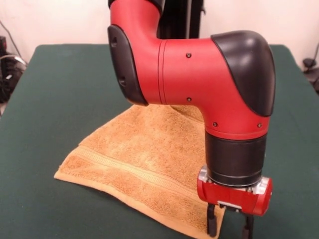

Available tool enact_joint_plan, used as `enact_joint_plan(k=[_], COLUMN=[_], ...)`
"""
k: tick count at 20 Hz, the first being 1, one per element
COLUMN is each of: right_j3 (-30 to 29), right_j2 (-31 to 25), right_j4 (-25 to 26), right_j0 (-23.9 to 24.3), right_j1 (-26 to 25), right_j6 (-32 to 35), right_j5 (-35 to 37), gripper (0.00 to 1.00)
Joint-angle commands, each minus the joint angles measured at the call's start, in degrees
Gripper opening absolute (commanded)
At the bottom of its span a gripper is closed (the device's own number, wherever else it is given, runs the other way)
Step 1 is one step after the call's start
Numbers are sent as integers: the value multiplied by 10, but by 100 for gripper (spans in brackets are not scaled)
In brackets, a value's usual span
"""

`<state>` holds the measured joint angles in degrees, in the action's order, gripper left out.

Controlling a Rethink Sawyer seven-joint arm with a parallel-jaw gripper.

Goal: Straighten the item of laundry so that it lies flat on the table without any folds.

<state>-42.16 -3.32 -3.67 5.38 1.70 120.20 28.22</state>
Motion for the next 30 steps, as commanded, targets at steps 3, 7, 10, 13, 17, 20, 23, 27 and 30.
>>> enact_joint_plan(k=[3,7,10,13,17,20,23,27,30], right_j3=[-72,-64,-54,-42,-22,-3,17,41,63], right_j2=[-55,-51,-48,-43,-38,-33,-27,-17,0], right_j4=[-42,-53,-62,-71,-89,-106,-125,-152,-174], right_j0=[-50,-54,-58,-64,-73,-83,-93,-106,-119], right_j1=[-66,-68,-71,-76,-84,-91,-100,-110,-120], right_j6=[122,124,127,133,148,165,181,198,220], right_j5=[-5,-4,-3,-1,3,7,10,16,23], gripper=[100,100,100,100,100,100,100,100,100])
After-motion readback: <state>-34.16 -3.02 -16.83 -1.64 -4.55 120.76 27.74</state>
